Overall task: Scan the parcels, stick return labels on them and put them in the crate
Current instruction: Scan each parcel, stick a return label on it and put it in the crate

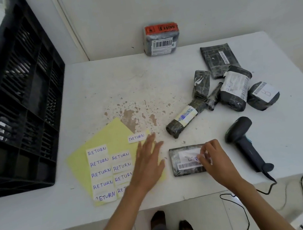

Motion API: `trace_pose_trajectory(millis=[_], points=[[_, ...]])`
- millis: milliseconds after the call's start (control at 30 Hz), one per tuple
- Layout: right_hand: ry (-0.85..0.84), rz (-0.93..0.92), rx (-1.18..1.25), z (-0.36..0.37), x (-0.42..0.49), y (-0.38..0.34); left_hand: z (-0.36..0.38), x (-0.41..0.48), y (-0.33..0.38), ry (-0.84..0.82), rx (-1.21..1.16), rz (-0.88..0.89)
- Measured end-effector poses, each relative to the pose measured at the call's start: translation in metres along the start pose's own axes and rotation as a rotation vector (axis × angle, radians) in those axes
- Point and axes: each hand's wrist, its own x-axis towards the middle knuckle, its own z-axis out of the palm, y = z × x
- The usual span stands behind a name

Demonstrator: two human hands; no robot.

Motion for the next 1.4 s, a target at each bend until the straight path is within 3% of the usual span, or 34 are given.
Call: trace_pose_trajectory(millis=[133,300,467,567,700,900,1100,1300,1400], points=[[0.015,-0.059,-0.058,0.002,0.006,-0.003,0.033,-0.008,0.033,0.037,0.055,0.15],[0.054,-0.111,-0.194,0.011,0.015,-0.008,0.058,-0.015,0.039,-0.004,0.172,0.158],[0.161,-0.043,-0.016,0.028,0.008,-0.005,0.066,-0.021,0.041,0.051,0.177,0.221],[0.228,-0.003,0.014,0.037,0.004,-0.005,0.065,-0.022,0.045,0.099,0.203,0.142],[0.26,0.052,-0.012,0.044,0.013,-0.007,0.072,-0.021,0.04,0.038,0.296,0.188],[0.288,0.124,0.098,0.043,0.021,-0.009,0.072,-0.018,0.037,0.012,0.21,0.154],[0.228,0.027,0.214,0.038,0.012,0.005,0.069,-0.011,0.036,-0.068,0.205,0.124],[0.169,-0.025,0.3,0.031,0.007,0.013,0.066,-0.021,0.04,-0.007,0.14,0.113],[0.222,0.02,0.279,0.032,0.004,0.012,0.059,-0.021,0.038,0.075,-0.019,-0.008]])
